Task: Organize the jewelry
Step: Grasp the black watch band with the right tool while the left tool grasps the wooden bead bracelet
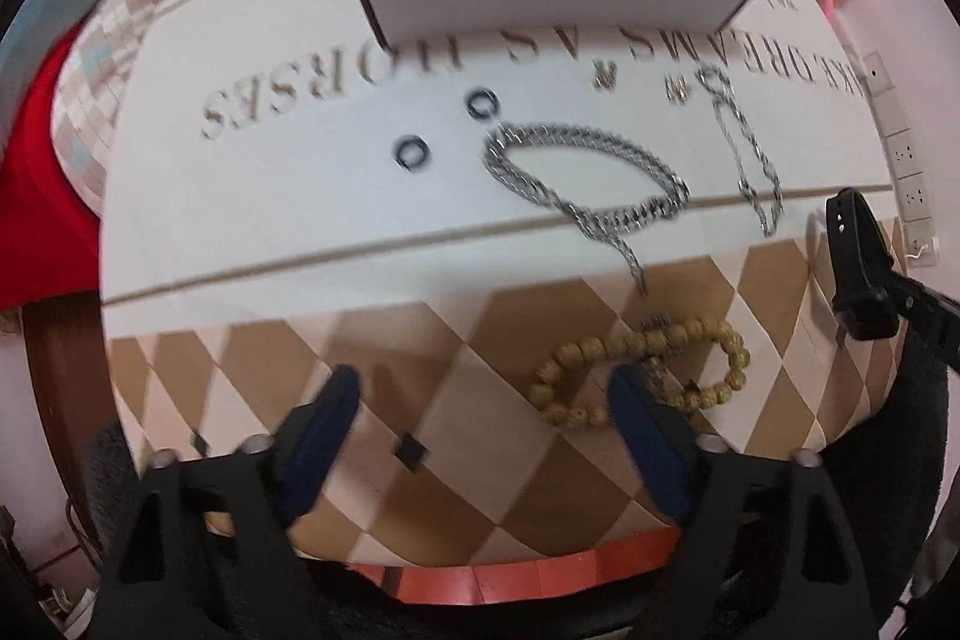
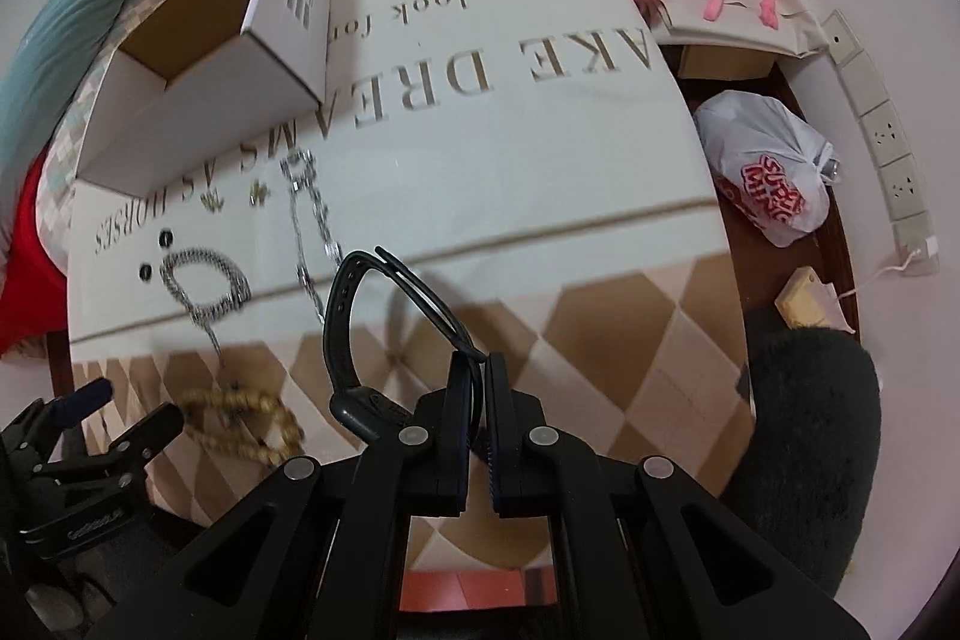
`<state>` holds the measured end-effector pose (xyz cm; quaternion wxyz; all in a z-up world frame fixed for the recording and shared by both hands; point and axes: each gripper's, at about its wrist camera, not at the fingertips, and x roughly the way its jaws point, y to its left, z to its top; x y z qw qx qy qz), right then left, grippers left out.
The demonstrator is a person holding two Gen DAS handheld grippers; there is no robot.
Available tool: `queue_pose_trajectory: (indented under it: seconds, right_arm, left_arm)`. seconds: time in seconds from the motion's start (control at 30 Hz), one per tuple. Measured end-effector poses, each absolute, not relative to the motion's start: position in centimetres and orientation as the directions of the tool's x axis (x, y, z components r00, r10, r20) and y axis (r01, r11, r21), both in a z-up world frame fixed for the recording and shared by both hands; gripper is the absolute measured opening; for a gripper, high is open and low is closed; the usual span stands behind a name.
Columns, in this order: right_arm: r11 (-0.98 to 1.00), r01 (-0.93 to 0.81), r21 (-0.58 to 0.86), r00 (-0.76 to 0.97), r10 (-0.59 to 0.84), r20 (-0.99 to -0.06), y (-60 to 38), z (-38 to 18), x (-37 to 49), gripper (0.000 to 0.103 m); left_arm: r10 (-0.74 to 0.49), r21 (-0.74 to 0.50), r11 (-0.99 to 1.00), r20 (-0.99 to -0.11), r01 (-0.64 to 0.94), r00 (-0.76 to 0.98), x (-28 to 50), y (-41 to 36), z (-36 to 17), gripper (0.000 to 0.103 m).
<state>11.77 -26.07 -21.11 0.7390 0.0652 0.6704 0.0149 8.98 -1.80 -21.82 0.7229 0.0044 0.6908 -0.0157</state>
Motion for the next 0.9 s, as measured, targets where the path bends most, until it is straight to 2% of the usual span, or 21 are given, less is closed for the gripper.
queue_pose_trajectory:
  seconds: [0.13, 0.2, 0.33, 0.4, 0.43, 0.47, 0.5, 0.63, 0.9]
  right_arm:
    - [0.992, 0.075, 0.104, 0.091, 0.097, -0.991, -26.1, -21.6, 10.9, 0.004]
    - [0.992, 0.079, 0.096, 0.093, 0.089, -0.992, -26.1, -21.7, 10.5, 0.005]
    - [0.992, 0.087, 0.088, 0.097, 0.080, -0.992, -26.1, -21.8, 10.2, 0.005]
    - [0.992, 0.090, 0.086, 0.100, 0.077, -0.992, -26.2, -21.8, 10.2, 0.005]
    - [0.992, 0.091, 0.085, 0.101, 0.075, -0.992, -26.2, -21.8, 10.3, 0.005]
    - [0.992, 0.093, 0.084, 0.102, 0.074, -0.992, -26.2, -21.8, 10.3, 0.005]
    - [0.992, 0.095, 0.084, 0.102, 0.074, -0.992, -26.3, -21.9, 10.4, 0.005]
    - [0.991, 0.096, 0.089, 0.108, 0.079, -0.991, -26.3, -21.9, 10.3, 0.005]
    - [0.986, 0.095, 0.135, 0.151, 0.119, -0.981, -26.3, -19.6, 10.3, 0.005]
  left_arm:
    - [0.011, 0.016, 0.998, -0.996, 0.058, 0.084, 8.9, -2.7, -22.2, 0.060]
    - [0.025, 0.032, 0.997, -0.996, 0.074, 0.089, 8.8, -3.0, -22.5, 0.045]
    - [0.039, 0.048, 0.995, -0.994, 0.083, 0.105, 8.4, -3.4, -22.9, 0.040]
    - [0.030, 0.041, 0.995, -0.993, 0.093, 0.116, 7.8, -3.8, -22.8, 0.024]
    - [0.024, 0.036, 0.994, -0.992, 0.102, 0.122, 7.7, -3.8, -22.9, 0.020]
    - [0.025, 0.038, 0.994, -0.992, 0.106, 0.126, 7.6, -5.1, -22.9, 0.009]
    - [0.024, 0.039, 0.993, -0.991, 0.111, 0.128, 7.5, -5.2, -22.8, 0.007]
    - [0.009, 0.024, 0.995, -0.988, 0.100, 0.153, 7.3, -5.4, -22.4, 0.007]
    - [-0.076, -0.060, 0.995, -0.969, 0.076, 0.234, 7.4, -6.5, -16.1, 0.006]
